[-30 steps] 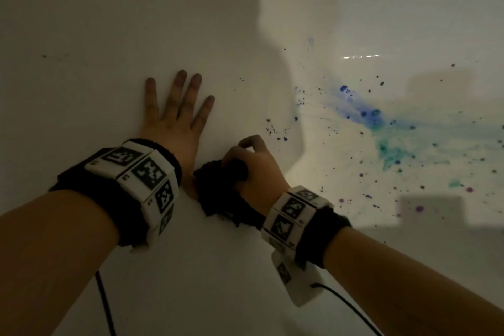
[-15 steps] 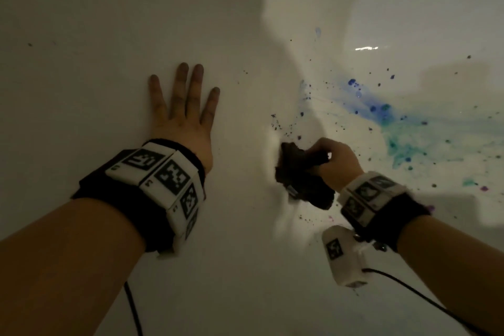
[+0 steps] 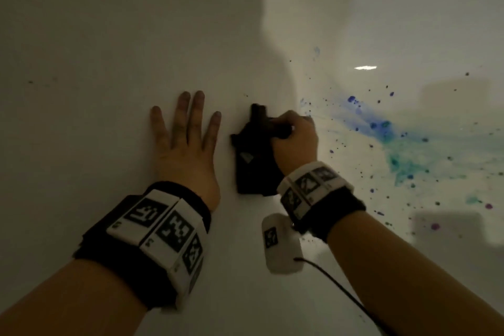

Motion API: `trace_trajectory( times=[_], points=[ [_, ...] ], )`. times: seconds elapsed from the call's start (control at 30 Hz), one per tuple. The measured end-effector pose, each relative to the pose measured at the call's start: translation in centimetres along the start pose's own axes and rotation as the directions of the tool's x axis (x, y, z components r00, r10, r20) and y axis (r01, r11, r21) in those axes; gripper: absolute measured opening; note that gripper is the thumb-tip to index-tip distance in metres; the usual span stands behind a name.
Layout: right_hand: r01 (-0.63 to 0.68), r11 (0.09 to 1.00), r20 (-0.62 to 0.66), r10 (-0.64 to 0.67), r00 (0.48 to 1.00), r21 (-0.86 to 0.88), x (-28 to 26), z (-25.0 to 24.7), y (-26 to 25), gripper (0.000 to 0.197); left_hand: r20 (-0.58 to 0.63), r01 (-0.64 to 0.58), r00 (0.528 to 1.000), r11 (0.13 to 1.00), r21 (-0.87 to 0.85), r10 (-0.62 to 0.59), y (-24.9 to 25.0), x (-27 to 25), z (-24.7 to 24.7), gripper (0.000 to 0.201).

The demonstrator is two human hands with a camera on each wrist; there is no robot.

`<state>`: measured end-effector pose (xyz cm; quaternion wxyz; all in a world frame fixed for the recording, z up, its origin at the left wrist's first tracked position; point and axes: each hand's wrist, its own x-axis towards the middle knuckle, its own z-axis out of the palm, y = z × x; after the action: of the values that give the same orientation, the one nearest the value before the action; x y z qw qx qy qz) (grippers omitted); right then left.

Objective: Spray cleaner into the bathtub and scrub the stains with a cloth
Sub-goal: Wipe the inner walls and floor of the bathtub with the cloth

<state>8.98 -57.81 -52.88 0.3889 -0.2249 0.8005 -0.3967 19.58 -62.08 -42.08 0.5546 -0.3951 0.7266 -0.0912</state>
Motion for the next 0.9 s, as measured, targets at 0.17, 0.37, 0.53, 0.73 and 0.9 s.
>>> trace_trajectory(
  times=[0.17,0.37,0.53,0.73,0.9],
  points=[
    [-0.359,0.906,0.154,0.396,0.905,-0.225,2.3,-3.7,5.4,0.006,-0.071,0.008,0.997,0.999,-0.053,-0.011,-0.5,1.2,-1.8,0.116],
    [-0.262,0.962,0.284,0.273,0.919,-0.076,-0.6,-6.1,5.0,0.032,-0.155,0.019,0.988,0.999,-0.041,-0.026,-1.7,3.4,-2.6,0.138],
    [0.123,0.979,0.222,-0.158,0.962,0.163,0.4,-3.1,-3.2,0.021,-0.197,0.026,0.979,0.990,-0.137,-0.053,-1.8,3.3,-1.8,0.144],
    [0.214,0.972,0.114,-0.224,0.968,0.099,2.2,1.7,-5.2,0.020,-0.211,0.031,0.975,0.982,-0.185,-0.071,-1.6,3.5,-2.0,0.137],
    [-0.141,0.987,-0.031,0.144,0.989,0.082,6.7,-0.5,-1.3,0.010,-0.180,0.068,0.979,0.989,-0.135,-0.092,-1.3,3.7,-2.0,0.149]
  ],
)
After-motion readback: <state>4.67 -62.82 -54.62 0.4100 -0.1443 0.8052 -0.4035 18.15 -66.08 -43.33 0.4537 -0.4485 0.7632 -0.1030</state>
